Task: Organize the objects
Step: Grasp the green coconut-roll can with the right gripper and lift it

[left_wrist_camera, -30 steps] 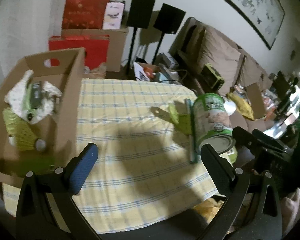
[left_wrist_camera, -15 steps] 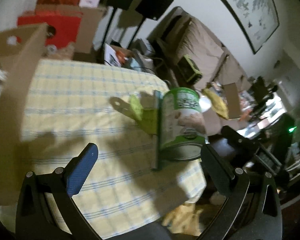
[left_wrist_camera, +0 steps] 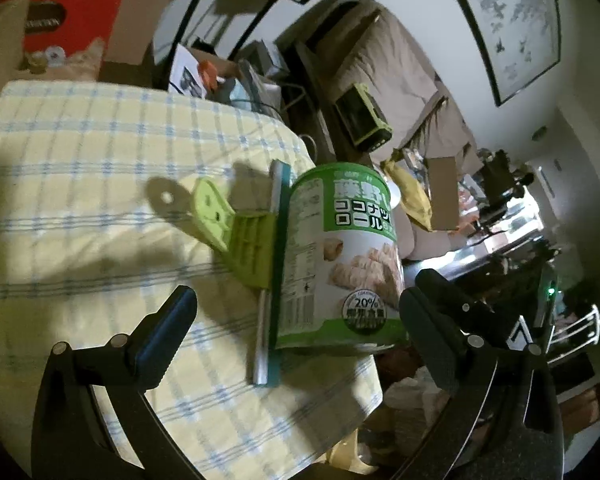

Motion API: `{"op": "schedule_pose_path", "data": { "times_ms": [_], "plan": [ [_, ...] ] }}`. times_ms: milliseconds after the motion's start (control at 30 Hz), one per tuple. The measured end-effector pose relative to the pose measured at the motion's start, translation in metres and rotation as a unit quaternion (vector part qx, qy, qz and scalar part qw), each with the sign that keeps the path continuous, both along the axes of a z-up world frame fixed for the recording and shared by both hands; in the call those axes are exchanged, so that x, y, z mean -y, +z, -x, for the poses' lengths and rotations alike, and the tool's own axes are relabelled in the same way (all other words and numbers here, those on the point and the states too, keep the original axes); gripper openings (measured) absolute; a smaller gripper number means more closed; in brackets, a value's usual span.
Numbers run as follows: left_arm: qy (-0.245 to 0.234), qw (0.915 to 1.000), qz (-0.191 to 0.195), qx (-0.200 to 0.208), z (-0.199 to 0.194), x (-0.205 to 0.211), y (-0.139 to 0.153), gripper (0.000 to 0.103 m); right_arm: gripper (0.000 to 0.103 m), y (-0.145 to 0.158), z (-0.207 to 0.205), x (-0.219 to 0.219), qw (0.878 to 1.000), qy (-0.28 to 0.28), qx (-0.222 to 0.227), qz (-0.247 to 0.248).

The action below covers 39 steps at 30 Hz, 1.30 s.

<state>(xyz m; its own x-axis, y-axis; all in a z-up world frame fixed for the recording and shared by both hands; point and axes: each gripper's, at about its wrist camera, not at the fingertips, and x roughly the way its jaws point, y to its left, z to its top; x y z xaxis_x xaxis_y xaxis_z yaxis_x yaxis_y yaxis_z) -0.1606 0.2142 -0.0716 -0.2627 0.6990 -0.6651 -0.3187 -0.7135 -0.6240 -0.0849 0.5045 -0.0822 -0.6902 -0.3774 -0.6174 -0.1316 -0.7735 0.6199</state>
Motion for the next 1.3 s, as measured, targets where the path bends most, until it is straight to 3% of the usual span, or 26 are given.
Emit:
{"op": "schedule_pose_path", "data": {
  "times_ms": [300,467,633,733,767,1033,1300],
  "plan": [
    [-0.03,0.9995,-0.004,0.014,0.006,-0.029,-0.016,0.101,0.102,-0.013,0.017,-0.009,0.998,0.006,0.002,0.056],
    [-0.044,0.9985,-0.017,0.029,0.01,-0.038,-0.021,0.101,0.102,-0.017,0.027,-0.007,0.998,0.014,0.012,0.059],
    [-0.065,0.9971,-0.024,0.034,0.01,-0.05,-0.024,0.101,0.097,-0.03,0.034,-0.007,0.995,0.018,0.024,0.097],
    [-0.074,0.9958,-0.036,0.041,0.01,-0.053,-0.027,0.097,0.096,-0.035,0.038,-0.007,0.993,0.024,0.031,0.114],
    [-0.082,0.9948,-0.043,0.043,0.009,-0.055,-0.027,0.092,0.096,-0.035,0.038,-0.006,0.992,0.026,0.032,0.117],
    [-0.083,0.9953,-0.043,0.026,-0.003,-0.052,-0.018,0.093,0.096,-0.024,0.028,0.003,0.993,0.034,0.029,0.107],
    [-0.057,0.9973,-0.045,-0.009,-0.019,-0.017,0.022,0.093,0.096,0.014,0.022,0.036,0.992,0.068,0.007,0.104]
  ]
}}
